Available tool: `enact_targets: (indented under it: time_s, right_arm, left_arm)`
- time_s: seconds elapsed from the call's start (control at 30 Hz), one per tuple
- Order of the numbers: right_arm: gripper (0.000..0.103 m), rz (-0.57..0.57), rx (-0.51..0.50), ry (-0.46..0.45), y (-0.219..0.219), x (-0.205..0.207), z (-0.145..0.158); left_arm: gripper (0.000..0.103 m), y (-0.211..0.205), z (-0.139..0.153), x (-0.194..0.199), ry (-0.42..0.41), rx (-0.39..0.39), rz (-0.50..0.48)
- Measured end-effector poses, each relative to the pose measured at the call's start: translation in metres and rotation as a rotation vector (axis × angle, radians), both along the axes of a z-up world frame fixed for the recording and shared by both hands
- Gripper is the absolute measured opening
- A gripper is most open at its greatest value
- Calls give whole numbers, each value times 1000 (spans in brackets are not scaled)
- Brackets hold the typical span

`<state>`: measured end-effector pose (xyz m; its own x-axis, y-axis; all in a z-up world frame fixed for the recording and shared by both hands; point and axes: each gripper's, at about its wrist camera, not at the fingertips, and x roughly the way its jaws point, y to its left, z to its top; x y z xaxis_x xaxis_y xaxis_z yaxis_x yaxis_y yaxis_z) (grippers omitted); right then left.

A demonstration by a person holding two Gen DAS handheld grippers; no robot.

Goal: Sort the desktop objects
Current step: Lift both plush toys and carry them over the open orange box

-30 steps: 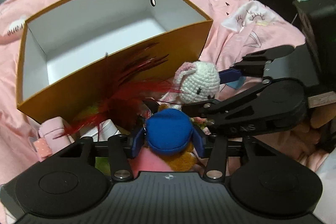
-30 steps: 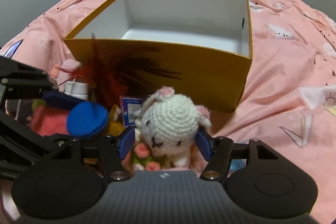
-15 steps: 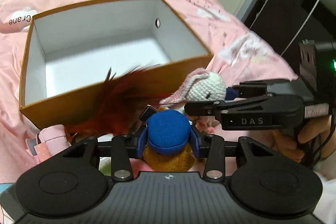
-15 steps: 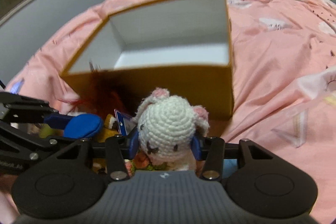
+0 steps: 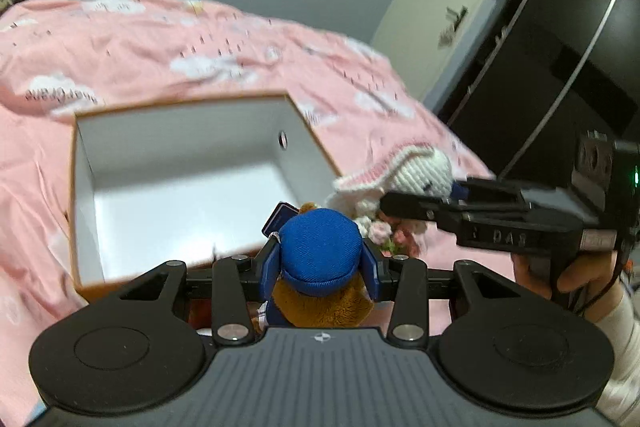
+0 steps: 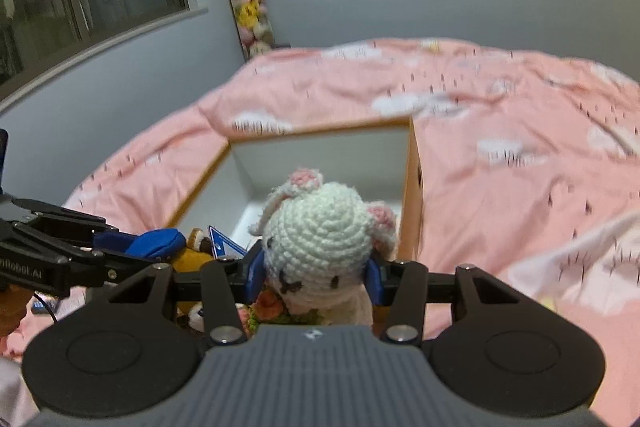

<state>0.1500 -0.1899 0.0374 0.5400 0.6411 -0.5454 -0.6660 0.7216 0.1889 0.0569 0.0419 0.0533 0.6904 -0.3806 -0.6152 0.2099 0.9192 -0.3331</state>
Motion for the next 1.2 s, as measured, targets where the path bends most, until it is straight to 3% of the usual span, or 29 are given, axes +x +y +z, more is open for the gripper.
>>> enact_targets:
  time_s: [0.3,0.53,0.77,0.97,1.2]
  right_arm:
    - [51,35,70,-125,23,13,32]
    - [51,81,65,-138,52,34,35]
    - [51,108,56,-110,81,59,28]
    - [51,134,15,-51,107,75,11]
    - [51,209,-38,109,127,93,-17]
  left_arm:
    - [47,8,31,19,-122,66,95]
    - [47,34,50,43,-112,149,95]
    - [47,61,58,81,-1,234,84]
    - [47,76,35,103,152,240,65]
    - [47,84,1,118,281,228,47]
